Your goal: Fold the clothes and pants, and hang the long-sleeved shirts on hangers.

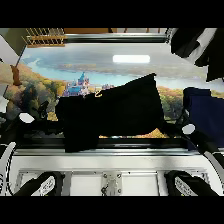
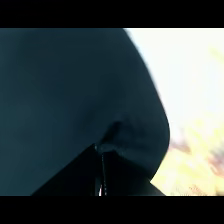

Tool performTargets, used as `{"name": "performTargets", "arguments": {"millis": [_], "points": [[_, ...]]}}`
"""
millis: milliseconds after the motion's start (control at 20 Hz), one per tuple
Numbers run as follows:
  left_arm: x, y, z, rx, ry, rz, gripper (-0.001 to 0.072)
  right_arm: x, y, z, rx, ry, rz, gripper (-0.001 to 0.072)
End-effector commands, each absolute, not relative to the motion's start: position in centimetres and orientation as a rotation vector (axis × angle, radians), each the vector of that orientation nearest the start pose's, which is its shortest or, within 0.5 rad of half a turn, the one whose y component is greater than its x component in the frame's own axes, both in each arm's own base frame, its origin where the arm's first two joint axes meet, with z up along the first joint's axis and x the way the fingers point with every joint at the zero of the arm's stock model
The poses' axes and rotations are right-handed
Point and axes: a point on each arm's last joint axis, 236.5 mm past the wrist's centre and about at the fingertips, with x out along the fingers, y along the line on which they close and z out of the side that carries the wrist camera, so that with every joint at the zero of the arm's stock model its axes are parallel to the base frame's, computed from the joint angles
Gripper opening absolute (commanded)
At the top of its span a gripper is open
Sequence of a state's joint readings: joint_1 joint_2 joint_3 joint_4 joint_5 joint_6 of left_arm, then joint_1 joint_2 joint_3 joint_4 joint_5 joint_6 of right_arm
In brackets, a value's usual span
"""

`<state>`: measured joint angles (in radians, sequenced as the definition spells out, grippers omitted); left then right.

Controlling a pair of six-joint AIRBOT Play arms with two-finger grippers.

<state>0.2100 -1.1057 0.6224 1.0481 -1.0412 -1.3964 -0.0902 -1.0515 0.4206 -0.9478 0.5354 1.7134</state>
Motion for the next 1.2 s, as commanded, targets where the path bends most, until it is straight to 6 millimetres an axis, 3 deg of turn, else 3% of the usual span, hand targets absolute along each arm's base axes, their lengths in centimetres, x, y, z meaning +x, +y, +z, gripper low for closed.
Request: {"name": "performTargets", "arguments": {"millis": [0, 100, 150, 250, 300, 400, 450, 550, 700, 900, 1050, 1150], "points": [[28.8, -4.0, -6.1, -0.547, 1.365, -0.125, 0.0006, 32.8, 3.4, -6.7, 0.578, 1.081, -0.068, 0.0013], [31.7, -3.1, -1.3, -0.525, 1.247, -0.142, 0.0006, 34.5, 1.4, -1.6, 0.368, 1.044, -0.038, 0.0012], [33.3, -2.4, 2.6, -0.497, 1.150, -0.149, 0.0006, 35.7, 0.2, 2.5, 0.278, 0.991, -0.040, 0.0012], [35.2, -1.6, 11.8, -0.438, 0.941, -0.159, 0.0006, 38.0, -1.4, 12.0, 0.155, 0.826, -0.044, 0.0012], [35.3, -1.6, 17.1, -0.401, 0.826, -0.167, 0.0006, 38.7, -1.7, 17.8, 0.113, 0.713, -0.037, 0.0013], [33.9, -2.1, 27.0, -0.328, 0.594, -0.182, 0.0007, 38.4, -1.6, 28.5, 0.085, 0.484, -0.026, 0.0012], [32.3, -2.7, 31.3, -0.292, 0.487, -0.196, 0.0007, 37.3, -1.5, 33.2, 0.077, 0.379, -0.023, 0.0013], [28.0, -4.0, 38.3, -0.224, 0.298, -0.213, 0.0007, 34.2, -1.3, 39.9, 0.064, 0.220, -0.020, 0.0013], [21.2, -5.9, 44.4, -0.181, 0.102, -0.222, 0.0006, 28.8, -0.8, 44.7, 0.053, 0.080, -0.017, 0.0013], [15.2, -7.5, 47.7, -0.205, -0.033, -0.235, 0.0006, 23.7, -0.5, 46.5, 0.042, 0.016, -0.019, 0.0013], [14.4, -7.8, 48.9, -0.227, -0.059, -0.241, 0.0006, 22.3, -0.5, 46.8, 0.043, 0.006, -0.025, 0.0013], [16.3, -7.5, 48.3, -0.234, 0.002, -0.243, 0.0006, 23.0, -0.5, 45.7, 0.046, 0.054, -0.024, 0.0012]]}}
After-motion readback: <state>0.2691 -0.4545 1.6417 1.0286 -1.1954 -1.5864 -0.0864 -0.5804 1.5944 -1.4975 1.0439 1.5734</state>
